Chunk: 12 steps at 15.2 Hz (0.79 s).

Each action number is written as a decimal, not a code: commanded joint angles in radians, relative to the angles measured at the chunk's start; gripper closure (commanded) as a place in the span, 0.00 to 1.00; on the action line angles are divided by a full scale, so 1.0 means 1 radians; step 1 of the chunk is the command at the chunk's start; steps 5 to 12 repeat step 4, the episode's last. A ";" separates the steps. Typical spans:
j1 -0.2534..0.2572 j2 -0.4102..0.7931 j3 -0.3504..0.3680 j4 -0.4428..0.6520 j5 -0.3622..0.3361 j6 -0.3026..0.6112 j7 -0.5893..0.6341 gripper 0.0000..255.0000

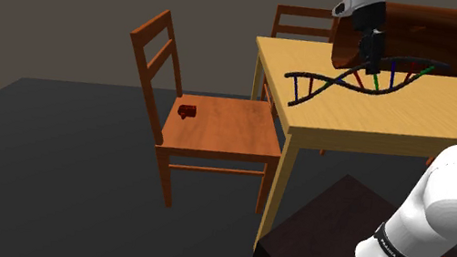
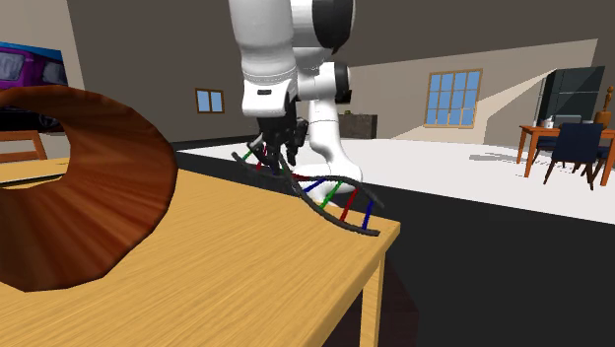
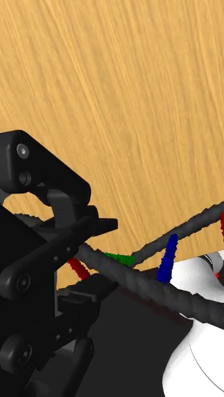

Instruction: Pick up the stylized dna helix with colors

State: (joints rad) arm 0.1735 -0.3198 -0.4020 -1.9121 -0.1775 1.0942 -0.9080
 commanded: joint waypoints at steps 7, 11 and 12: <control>0.002 0.010 0.002 0.055 0.002 -0.045 -0.006 1.00; 0.002 0.010 0.002 0.055 0.002 -0.045 -0.006 1.00; 0.002 0.010 0.002 0.055 0.002 -0.045 -0.006 1.00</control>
